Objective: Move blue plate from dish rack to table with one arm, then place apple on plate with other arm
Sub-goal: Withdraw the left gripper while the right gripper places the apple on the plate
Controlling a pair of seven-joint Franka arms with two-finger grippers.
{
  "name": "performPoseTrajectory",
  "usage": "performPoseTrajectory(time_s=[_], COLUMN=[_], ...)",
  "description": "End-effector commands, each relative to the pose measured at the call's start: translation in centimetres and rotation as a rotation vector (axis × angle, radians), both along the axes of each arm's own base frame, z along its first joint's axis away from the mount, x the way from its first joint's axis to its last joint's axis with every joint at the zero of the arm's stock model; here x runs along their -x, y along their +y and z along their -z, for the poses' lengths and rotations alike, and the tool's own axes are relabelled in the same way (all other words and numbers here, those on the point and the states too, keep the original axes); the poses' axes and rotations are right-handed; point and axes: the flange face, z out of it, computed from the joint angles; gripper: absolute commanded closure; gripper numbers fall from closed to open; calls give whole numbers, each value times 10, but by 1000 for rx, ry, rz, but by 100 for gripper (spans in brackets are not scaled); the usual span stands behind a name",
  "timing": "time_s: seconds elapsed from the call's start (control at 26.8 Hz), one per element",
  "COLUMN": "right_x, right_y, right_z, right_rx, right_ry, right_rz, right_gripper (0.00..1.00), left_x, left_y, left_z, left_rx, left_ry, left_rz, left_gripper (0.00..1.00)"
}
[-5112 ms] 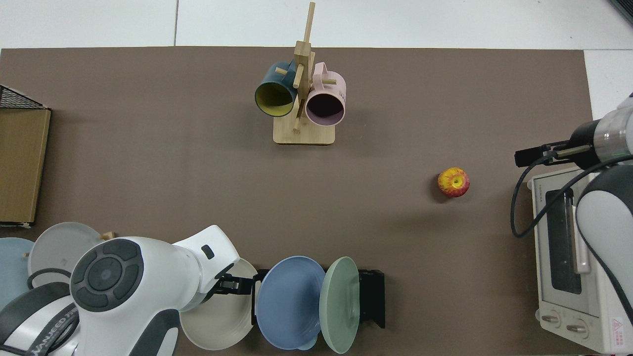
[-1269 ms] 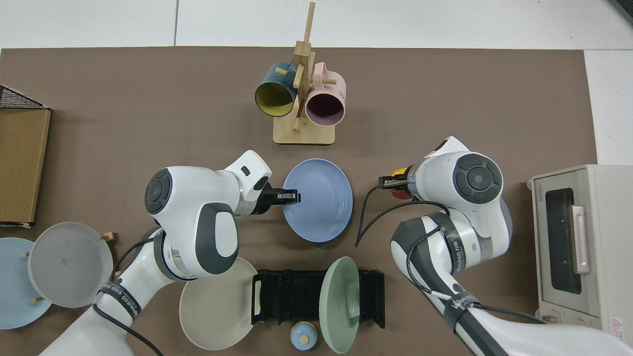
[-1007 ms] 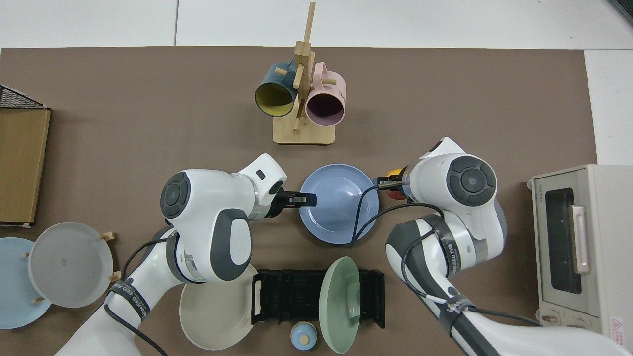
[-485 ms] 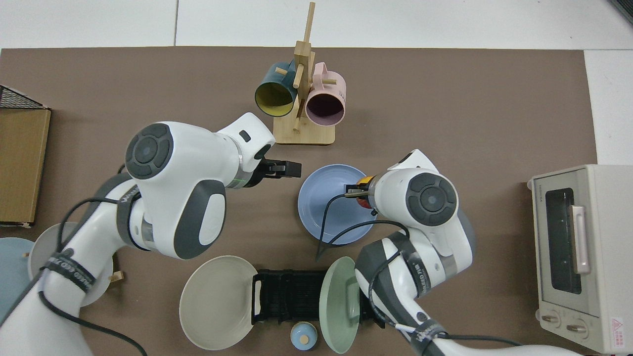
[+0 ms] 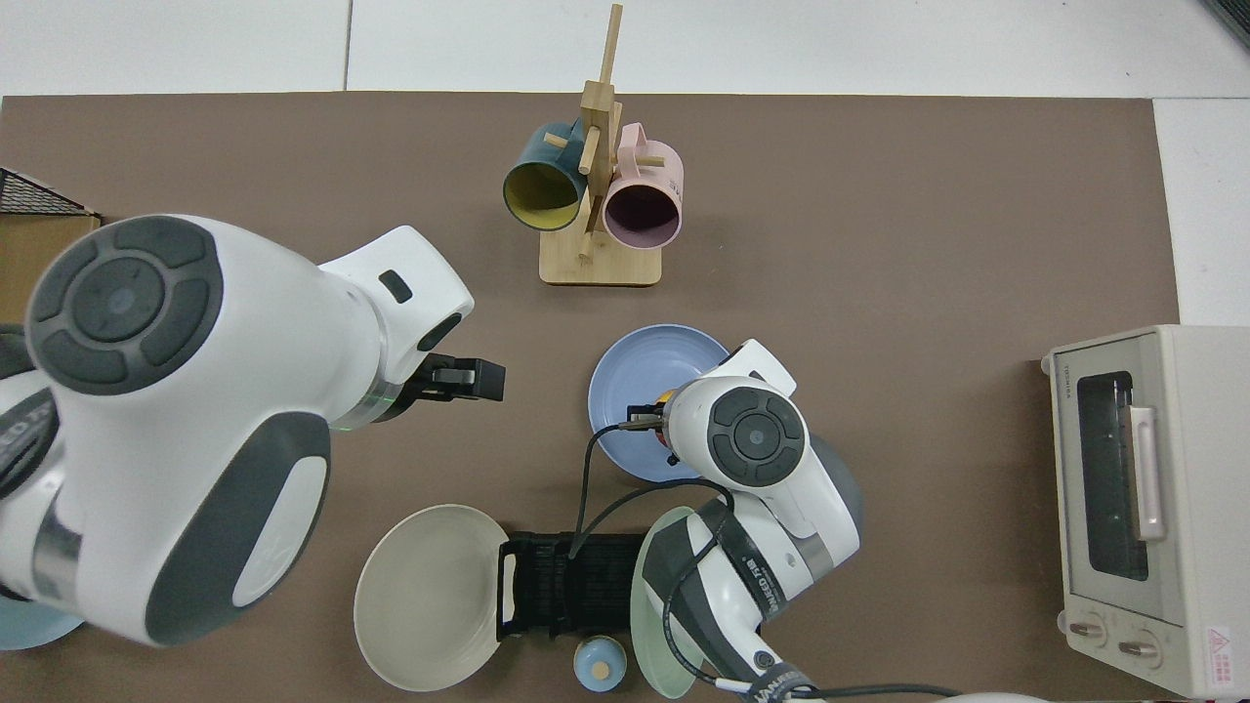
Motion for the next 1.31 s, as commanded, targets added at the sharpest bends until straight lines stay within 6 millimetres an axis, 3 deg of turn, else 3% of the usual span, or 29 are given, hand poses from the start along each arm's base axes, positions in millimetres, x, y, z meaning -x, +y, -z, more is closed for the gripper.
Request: performPoseTrajectory(time_s=[0.0, 0.3, 0.37, 0.41, 0.45, 0.49, 0.52, 0.75, 0.9, 0.97, 1.08, 1.27], right_x=[-2, -4, -4, -4, -4, -4, -3, -5, -19, -32, -51, -61], right_y=[-2, 1, 1, 1, 1, 1, 2, 8, -4, -19, -58, -111], right_z=[6, 18, 18, 18, 19, 19, 19, 6, -27, -53, -89, -130], right_rx=[-4, -12, -12, -12, -12, -13, -13, -21, -21, -23, -11, 12], right_ry=[-12, -27, -27, -27, -26, -25, -23, -33, -36, -42, -54, -49], right_rz=[7, 14, 15, 15, 18, 24, 28, 33, 53, 76, 82, 34], right_gripper=[100, 97, 89, 73, 50, 21, 0, 0, 0, 0, 0, 0], left_x=[2, 8, 4, 3, 2, 1, 1, -1, -2, -3, -1, -3], left_y=[23, 39, 50, 52, 55, 56, 57, 64, 68, 68, 71, 73], left_z=[-30, -51, -59, -63, -66, -67, -68, -69, -69, -69, -72, -73], left_rx=[-40, -64, -68, -74, -87, -97, -101, -105, -103, -102, -102, -100], left_ry=[17, 65, 53, 43, 33, 26, 21, 18, 16, 17, 12, -1], left_rz=[-43, -81, -102, -104, -103, -103, -102, -108, -107, -99, -102, -101], left_gripper=[0, 0, 0, 0, 0, 0, 0, 0, 0, 0, 0, 0])
